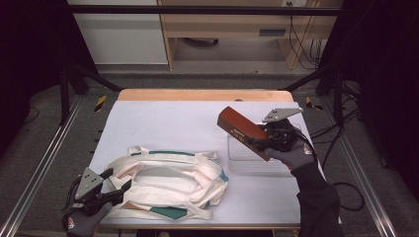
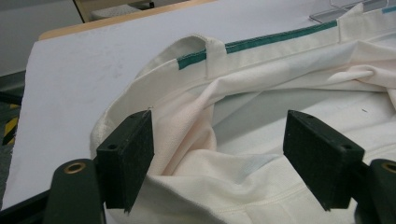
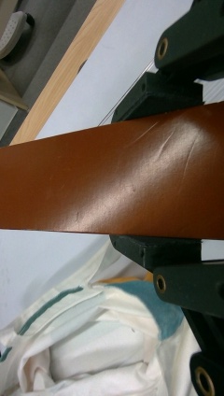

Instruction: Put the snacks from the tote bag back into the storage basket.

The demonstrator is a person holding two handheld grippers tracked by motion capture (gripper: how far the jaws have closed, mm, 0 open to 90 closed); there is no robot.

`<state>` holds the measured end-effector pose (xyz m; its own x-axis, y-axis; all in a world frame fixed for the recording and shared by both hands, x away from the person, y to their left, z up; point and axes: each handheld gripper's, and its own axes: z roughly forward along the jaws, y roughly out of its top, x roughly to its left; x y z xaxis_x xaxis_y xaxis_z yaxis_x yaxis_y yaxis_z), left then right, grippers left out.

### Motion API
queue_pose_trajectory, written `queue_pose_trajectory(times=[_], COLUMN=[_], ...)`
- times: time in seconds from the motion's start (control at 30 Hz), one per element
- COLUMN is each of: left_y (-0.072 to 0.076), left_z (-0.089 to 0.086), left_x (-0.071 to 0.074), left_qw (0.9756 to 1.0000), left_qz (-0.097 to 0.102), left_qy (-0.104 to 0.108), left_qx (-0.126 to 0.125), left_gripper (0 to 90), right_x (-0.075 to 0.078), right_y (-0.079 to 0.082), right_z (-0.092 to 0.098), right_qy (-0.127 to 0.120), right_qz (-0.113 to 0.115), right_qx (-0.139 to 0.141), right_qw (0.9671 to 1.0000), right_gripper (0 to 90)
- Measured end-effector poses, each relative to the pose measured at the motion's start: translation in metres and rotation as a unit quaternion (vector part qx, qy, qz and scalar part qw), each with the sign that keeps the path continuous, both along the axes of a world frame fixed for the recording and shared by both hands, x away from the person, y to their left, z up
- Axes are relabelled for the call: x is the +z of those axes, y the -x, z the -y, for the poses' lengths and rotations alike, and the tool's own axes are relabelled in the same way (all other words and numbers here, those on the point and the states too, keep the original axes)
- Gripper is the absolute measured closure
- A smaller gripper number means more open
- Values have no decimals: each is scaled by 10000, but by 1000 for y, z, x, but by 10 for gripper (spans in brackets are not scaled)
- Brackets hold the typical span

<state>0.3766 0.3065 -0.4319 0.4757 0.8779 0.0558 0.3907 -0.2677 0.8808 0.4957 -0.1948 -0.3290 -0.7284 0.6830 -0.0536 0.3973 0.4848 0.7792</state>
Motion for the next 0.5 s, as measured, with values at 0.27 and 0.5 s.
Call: queue_pose_trajectory(times=[0.27,0.5], left_y=[0,0], left_z=[0,1], left_x=[0,0], left_qw=[10000,10000], left_qz=[-10,-23], left_qy=[1,-2], left_qx=[0,-2], left_gripper=[243,242], right_x=[-6,-17], right_y=[-9,-16], right_z=[19,33], right_qy=[92,123], right_qz=[6,-25], right_qx=[-215,-369], right_qw=[9997,9992], right_gripper=[433,433])
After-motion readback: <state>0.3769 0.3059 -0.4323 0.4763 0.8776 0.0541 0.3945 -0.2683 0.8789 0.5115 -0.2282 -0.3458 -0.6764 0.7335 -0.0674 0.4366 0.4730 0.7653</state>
